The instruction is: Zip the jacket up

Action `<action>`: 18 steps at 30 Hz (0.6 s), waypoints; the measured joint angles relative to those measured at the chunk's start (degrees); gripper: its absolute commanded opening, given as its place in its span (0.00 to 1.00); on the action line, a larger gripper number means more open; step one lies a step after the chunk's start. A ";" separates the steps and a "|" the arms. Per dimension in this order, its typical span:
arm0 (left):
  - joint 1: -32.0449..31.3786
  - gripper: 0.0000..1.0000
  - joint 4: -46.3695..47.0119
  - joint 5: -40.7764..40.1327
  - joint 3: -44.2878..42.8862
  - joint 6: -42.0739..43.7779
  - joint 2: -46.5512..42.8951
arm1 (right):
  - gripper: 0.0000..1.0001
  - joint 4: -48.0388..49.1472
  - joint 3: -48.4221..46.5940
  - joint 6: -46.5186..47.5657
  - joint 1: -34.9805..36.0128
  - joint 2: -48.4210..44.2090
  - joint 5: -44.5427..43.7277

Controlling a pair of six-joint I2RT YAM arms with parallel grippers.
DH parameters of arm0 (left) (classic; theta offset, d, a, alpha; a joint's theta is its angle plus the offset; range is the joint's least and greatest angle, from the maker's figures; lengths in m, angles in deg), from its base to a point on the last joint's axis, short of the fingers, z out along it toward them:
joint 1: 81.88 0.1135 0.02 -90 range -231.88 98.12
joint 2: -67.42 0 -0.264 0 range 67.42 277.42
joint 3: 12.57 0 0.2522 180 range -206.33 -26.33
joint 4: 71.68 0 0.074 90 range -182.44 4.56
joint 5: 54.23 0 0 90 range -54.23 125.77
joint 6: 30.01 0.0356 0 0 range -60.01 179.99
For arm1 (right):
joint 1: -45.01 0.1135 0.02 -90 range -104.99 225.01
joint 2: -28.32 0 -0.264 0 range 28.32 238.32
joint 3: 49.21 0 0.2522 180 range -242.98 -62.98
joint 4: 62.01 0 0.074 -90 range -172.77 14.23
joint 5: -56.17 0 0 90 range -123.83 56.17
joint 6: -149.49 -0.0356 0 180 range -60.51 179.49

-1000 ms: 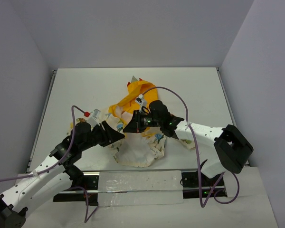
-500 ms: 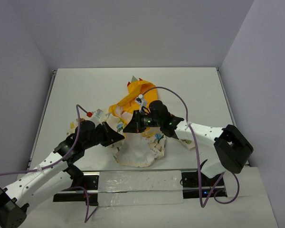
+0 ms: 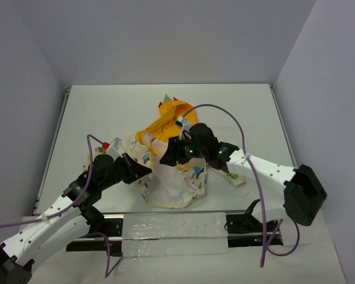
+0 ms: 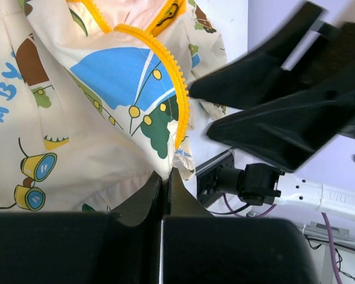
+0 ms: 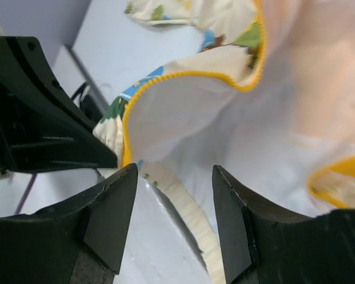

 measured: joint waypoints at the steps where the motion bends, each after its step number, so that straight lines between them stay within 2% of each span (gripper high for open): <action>1: 0.00 0.00 0.17 -0.19 0.55 -0.36 -0.48 | 0.58 -2.23 -0.01 0.92 -0.21 -1.74 -1.65; 5: 0.00 0.00 1.85 -1.19 3.63 -2.58 -1.82 | 0.53 -9.06 0.88 3.75 -1.26 -10.58 -9.82; 7: 0.00 0.00 2.98 -1.70 5.10 -3.57 -2.23 | 0.46 -11.77 1.71 4.71 -1.55 -13.74 -13.26; 10: 0.00 0.00 5.32 -2.01 6.59 -4.66 -2.04 | 0.45 -15.32 3.19 5.45 -1.59 -14.28 -18.02; 12: 0.00 0.00 6.37 -2.09 6.76 -4.87 -0.98 | 0.49 -17.67 4.31 5.51 -1.59 -12.65 -21.13; 14: 0.00 0.00 7.38 -2.13 6.74 -4.87 0.10 | 0.57 -19.95 4.90 5.51 -1.62 -10.40 -23.59; 18: 0.00 0.00 7.40 -2.54 6.70 -4.68 1.17 | 0.66 -21.58 5.19 5.76 -2.06 -6.26 -25.41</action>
